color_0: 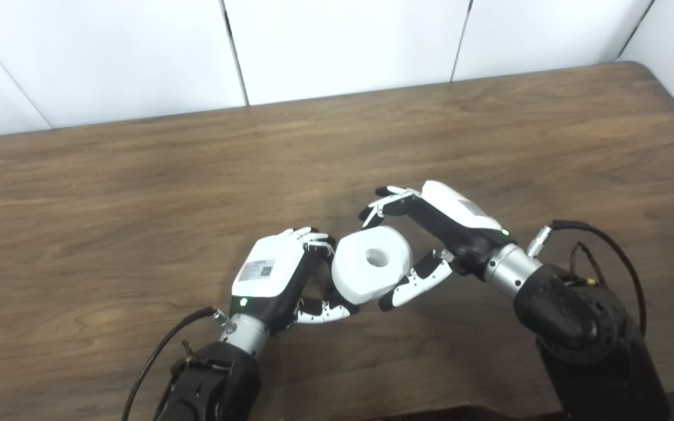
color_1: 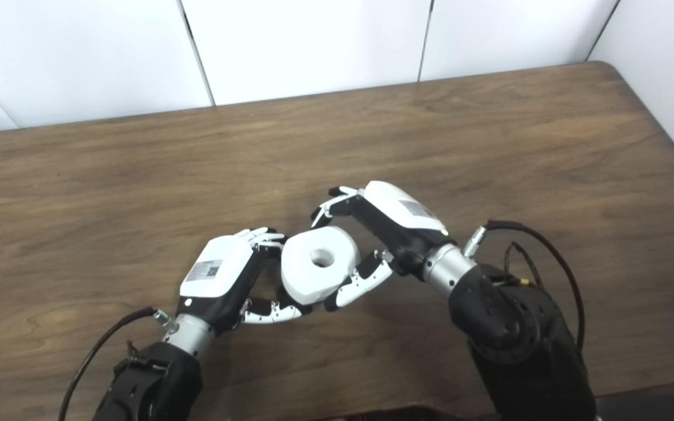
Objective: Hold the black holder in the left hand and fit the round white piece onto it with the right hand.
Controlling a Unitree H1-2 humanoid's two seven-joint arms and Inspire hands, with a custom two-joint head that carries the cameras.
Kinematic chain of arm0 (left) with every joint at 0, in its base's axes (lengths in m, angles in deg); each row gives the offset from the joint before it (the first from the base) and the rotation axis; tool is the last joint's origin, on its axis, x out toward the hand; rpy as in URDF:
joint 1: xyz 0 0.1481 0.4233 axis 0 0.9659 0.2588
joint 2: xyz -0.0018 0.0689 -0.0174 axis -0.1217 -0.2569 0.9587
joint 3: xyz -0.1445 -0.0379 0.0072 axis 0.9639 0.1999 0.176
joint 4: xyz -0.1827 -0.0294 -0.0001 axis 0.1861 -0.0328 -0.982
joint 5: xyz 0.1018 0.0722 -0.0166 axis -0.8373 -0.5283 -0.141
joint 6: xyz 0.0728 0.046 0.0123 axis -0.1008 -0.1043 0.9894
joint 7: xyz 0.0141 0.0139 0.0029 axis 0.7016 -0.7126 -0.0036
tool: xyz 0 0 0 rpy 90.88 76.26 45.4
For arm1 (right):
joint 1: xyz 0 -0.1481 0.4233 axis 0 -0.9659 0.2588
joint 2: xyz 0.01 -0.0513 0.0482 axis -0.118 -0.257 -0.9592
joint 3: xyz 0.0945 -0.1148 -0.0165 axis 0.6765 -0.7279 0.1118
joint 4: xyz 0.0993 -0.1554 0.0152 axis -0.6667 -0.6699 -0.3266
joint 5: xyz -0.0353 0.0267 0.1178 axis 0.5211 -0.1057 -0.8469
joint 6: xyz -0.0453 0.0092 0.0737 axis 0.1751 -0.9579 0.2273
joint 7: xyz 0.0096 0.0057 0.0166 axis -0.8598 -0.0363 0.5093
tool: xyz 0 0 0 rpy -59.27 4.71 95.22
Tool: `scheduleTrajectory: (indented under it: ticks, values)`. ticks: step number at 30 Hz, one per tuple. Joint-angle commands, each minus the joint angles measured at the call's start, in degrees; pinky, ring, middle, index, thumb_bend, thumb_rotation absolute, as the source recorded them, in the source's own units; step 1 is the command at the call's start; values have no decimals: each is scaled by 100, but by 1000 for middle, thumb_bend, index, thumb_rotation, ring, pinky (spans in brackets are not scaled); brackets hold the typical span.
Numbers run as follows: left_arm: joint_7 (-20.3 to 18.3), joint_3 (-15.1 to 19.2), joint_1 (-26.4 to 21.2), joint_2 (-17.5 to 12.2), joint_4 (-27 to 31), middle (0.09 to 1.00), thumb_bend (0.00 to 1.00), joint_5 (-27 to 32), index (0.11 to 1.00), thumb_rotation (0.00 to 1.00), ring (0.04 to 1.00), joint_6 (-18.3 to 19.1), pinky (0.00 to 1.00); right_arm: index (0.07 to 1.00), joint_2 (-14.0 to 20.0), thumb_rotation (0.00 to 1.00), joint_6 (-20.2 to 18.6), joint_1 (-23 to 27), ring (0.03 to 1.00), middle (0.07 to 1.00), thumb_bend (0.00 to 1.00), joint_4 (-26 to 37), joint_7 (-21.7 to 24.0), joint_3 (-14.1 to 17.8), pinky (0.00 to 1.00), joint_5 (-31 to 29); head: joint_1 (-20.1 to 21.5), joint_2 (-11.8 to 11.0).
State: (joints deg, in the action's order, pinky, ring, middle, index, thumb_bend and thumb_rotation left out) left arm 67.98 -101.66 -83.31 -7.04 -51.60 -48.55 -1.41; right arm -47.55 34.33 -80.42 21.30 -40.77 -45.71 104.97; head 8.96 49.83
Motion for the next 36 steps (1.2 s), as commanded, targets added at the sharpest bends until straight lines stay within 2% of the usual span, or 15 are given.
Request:
scheduleTrajectory:
  ticks: [1, 8, 23, 36]
  values:
    - [-236, -73, 47, -34, -72, 794, 518, -5, 488, 62, 883, 9, 891, 482, 30, 133, 20, 71, 937, 779, 524, 80, -78, 42, 880, -27, 8, 1]
    - [-278, -79, 52, -8, -33, 795, 518, -9, 488, 62, 886, 41, 890, 481, 21, 133, 40, 71, 937, 774, 524, 54, -96, -28, 834, -13, -27, 41]
    - [-285, -106, 41, 24, -40, 794, 517, -50, 489, 63, 886, 54, 892, 481, 113, 133, 120, 4, 933, 775, 525, -176, -316, -13, 828, -61, -41, 56]
    - [-269, -126, 5, 57, -111, 793, 518, -71, 489, 63, 886, 43, 896, 481, 169, 134, 185, 91, 937, 776, 525, -224, -383, -204, 822, -71, -54, 45]
